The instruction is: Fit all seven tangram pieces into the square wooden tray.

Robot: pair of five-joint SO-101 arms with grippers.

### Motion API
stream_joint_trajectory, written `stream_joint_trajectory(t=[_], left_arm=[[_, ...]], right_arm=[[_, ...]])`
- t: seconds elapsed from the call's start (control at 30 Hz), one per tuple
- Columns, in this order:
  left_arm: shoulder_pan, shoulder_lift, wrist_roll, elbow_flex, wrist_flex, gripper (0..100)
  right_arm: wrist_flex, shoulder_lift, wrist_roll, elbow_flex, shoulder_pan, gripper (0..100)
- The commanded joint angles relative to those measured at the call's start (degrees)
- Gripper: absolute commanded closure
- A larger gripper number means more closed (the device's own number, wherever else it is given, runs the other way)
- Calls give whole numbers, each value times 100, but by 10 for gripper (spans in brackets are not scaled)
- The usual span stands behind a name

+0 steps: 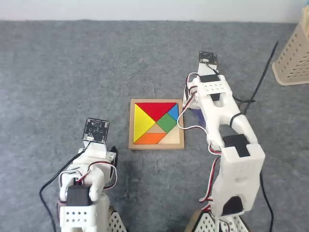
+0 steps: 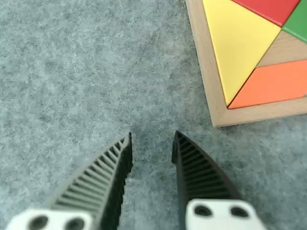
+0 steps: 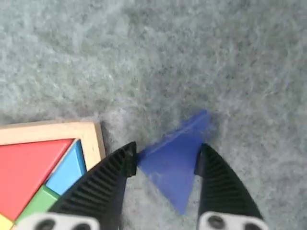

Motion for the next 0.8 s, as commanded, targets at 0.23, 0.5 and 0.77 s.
stream_joint_trajectory(t=[0.23,0.5,0.77], left_arm=[[0,-88,44,-31,26,867],[0,-88,44,-31,26,867],[0,-88,44,-31,26,867]], right_arm=[[189,13,-18,-334,48,889],[813,-1341,1670,44,-189,890],[119,-2932,4651,1890,-1473,890]])
